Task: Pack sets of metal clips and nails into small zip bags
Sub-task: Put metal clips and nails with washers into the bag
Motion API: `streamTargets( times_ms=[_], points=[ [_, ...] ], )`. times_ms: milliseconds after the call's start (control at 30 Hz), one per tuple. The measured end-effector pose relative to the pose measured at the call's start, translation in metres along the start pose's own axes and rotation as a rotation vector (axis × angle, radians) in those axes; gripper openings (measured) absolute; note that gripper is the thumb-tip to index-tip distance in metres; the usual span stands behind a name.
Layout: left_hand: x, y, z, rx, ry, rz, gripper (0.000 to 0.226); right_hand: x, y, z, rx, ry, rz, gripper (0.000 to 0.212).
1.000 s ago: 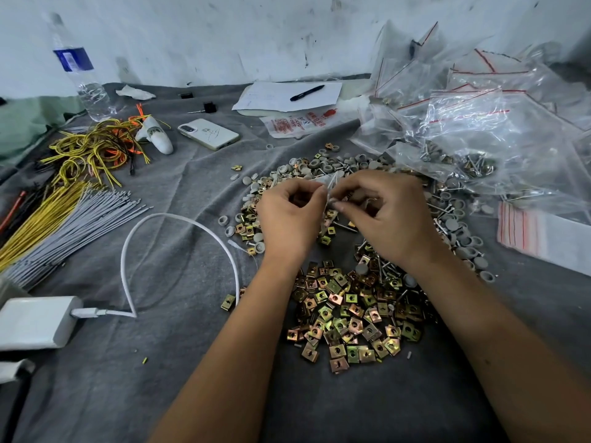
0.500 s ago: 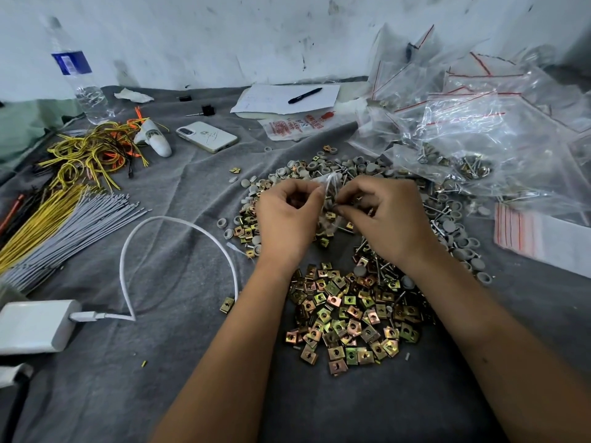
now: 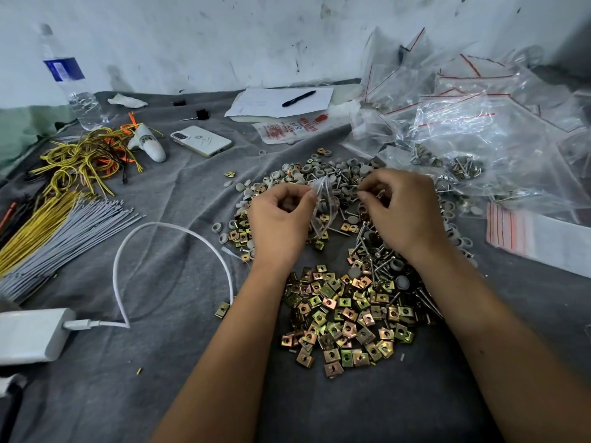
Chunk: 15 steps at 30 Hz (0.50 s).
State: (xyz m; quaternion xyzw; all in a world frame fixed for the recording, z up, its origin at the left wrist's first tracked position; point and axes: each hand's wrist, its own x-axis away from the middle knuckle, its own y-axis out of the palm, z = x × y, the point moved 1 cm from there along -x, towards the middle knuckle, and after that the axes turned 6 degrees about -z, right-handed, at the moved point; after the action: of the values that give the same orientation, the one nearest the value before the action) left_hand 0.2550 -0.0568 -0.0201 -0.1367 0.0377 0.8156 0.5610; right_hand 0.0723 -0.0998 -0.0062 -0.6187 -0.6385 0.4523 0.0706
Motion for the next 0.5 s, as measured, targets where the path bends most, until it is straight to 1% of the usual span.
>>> streamTargets(
  times_ms=[100,167,367,500],
  points=[
    [0.0009,-0.0006,0.0007,-0.007,-0.001,-0.005,0.017,-0.0014,-0.0009,0.0083,0.201,0.068,-0.206,0.014],
    [0.0011,-0.0009,0.0011,-0.014,-0.003,-0.005,0.016,-0.0013,-0.0004,0.0091,0.252,0.083,-0.324,0.02],
    [0.0007,0.0,0.0012,0.002,0.01,-0.016,0.016,-0.0018,0.0003,0.007,0.262,0.036,-0.404,0.022],
    [0.0007,0.0009,-0.0006,0.013,0.007,-0.023,0.014,-0.0007,0.0005,0.0043,0.252,0.03,-0.511,0.023]
  ],
)
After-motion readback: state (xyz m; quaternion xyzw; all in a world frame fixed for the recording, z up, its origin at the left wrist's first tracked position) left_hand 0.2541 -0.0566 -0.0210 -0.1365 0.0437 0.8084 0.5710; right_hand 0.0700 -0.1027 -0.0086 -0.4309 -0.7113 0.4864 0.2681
